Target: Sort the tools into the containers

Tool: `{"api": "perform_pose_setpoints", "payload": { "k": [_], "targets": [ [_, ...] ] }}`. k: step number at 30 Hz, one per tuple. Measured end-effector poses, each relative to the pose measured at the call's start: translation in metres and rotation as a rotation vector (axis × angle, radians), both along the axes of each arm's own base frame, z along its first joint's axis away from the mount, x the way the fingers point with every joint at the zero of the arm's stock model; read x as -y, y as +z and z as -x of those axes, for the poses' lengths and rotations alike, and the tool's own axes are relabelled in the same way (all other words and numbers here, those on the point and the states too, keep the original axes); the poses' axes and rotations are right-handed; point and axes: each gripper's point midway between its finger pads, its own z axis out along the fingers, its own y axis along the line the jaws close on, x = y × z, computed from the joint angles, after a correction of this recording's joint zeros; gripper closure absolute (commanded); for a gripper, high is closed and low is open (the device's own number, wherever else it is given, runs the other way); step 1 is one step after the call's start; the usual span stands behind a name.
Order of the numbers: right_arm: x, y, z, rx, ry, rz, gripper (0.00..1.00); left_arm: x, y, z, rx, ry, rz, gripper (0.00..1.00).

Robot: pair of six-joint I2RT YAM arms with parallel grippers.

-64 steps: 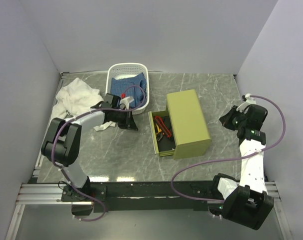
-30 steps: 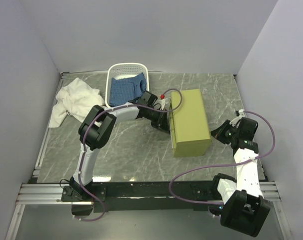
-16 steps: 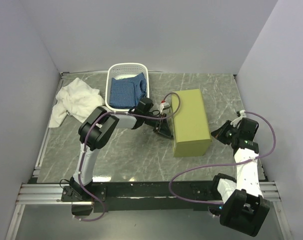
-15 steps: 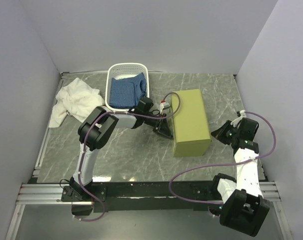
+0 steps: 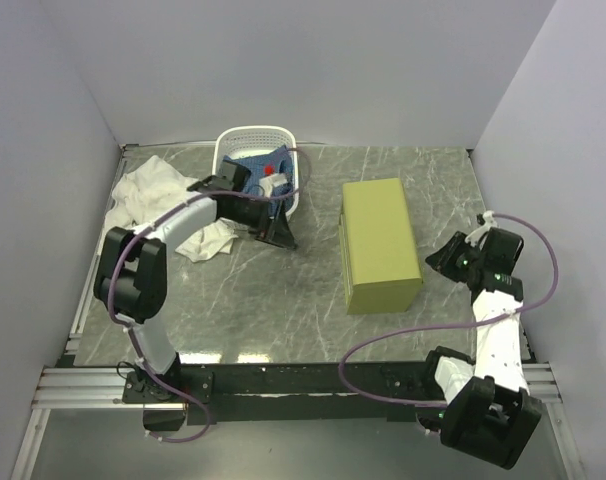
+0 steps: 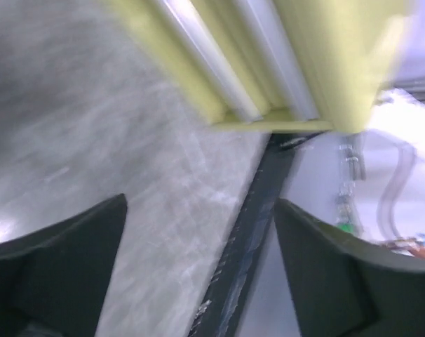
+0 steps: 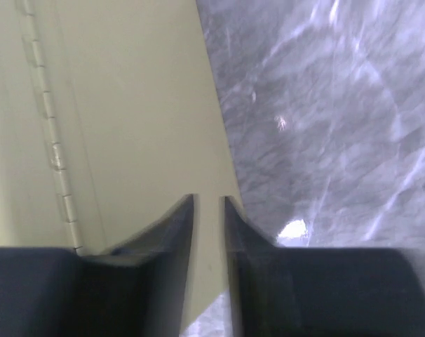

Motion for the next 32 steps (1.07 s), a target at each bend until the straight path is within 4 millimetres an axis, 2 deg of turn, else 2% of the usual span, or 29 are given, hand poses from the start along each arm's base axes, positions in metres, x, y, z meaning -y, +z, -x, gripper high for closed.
{"api": "perform_pose_setpoints", "payload": {
  "k": [3, 5, 6, 9, 11, 14, 18, 20, 21, 24, 26, 29, 32],
  "targets": [
    [0.011, 0.020, -0.011, 0.019, 0.030, 0.079, 0.32, -0.041, -0.013, -0.021, 0.032, 0.088, -0.129, 0.04],
    [0.020, 0.034, -0.021, 0.038, 0.041, 0.132, 0.23, -0.070, -0.020, -0.035, 0.065, 0.163, -0.215, 0.03],
    [0.026, 0.043, -0.027, 0.048, 0.044, 0.162, 0.00, -0.088, -0.021, -0.043, 0.092, 0.211, -0.270, 0.04],
    [0.041, 0.065, -0.041, 0.076, 0.044, 0.242, 0.00, -0.136, -0.006, -0.065, 0.228, 0.354, -0.412, 0.04],
    [0.050, 0.078, -0.049, 0.088, 0.044, 0.297, 0.00, -0.162, 0.019, -0.074, 0.363, 0.437, -0.499, 0.04],
    [0.061, 0.093, -0.055, 0.074, 0.025, 0.337, 0.00, -0.187, 0.067, -0.080, 0.582, 0.536, -0.580, 0.04],
    [0.088, 0.119, -0.068, 0.018, -0.084, 0.385, 0.00, -0.224, 0.149, -0.092, 0.894, 0.767, -0.642, 0.04],
    [0.103, 0.131, -0.074, 0.005, -0.152, 0.414, 0.00, -0.246, 0.178, -0.095, 0.993, 0.932, -0.661, 0.03],
    [0.109, 0.135, -0.076, 0.001, -0.187, 0.427, 0.00, -0.257, 0.186, -0.093, 1.015, 1.004, -0.670, 0.04],
    [0.118, 0.139, -0.076, -0.009, -0.251, 0.441, 0.00, -0.281, 0.197, -0.095, 1.031, 1.159, -0.701, 0.04],
    [0.118, 0.138, -0.079, -0.015, -0.269, 0.447, 0.00, -0.288, 0.194, -0.107, 1.013, 1.223, -0.715, 0.04],
    [0.107, 0.140, -0.095, -0.004, -0.251, 0.459, 0.00, -0.296, 0.179, -0.128, 0.942, 1.285, -0.733, 0.04],
    [0.091, 0.147, -0.120, 0.034, -0.212, 0.486, 0.00, -0.304, 0.177, -0.157, 0.870, 1.356, -0.719, 0.04]
  ]
}}
